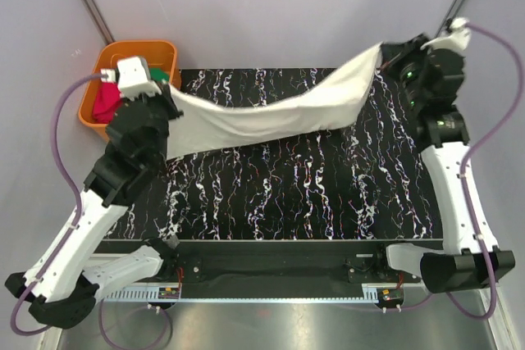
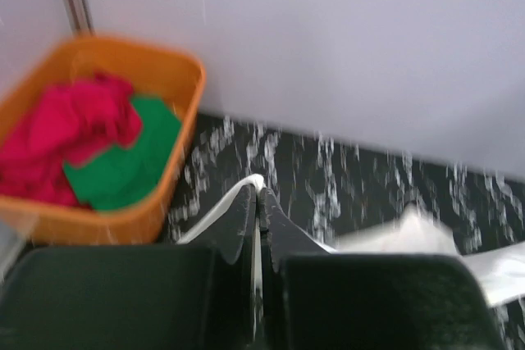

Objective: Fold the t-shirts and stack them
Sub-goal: Flatten the tshirt out

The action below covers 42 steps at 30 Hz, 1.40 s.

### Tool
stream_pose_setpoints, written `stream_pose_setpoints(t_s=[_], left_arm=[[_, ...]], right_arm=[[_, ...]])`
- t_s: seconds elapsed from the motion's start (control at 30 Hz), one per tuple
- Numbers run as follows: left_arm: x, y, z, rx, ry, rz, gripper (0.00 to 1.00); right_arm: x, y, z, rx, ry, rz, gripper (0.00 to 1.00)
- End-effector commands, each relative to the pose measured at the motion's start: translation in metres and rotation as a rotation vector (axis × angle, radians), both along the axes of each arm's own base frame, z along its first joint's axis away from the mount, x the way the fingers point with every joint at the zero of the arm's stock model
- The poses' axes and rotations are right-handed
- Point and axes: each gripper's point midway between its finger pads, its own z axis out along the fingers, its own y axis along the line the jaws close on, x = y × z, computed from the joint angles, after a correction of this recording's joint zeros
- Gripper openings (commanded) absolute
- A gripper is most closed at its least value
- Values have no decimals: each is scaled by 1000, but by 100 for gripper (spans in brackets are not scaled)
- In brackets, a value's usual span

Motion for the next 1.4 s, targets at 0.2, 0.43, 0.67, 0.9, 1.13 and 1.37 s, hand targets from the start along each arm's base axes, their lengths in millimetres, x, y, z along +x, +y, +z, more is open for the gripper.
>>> stream_pose_setpoints(t_s=[0.2,0.43,0.67,0.9,1.13,1.37], left_arm=[[-2,34,213,110,-581,129,0],[36,21,255,208,-660,152,0],[47,10,262,172,-673,97,0],[-13,15,248,69,-709,-54,0],[-103,41,263,38,-801,-149,0],[-157,56,270,-34,-881,-213,0]], right_arm=[[-96,-47,262,-158,-742,-242,0],[-114,-48,320,-269,-929,-291,0],[-121,-46,342,-351,-963,-297,0],[-207,-54,347,-320,-1038,-318,0],[-312,-44,355,-310,-1147,-226,0],[-362,-42,353,-266,-1197,-184,0]])
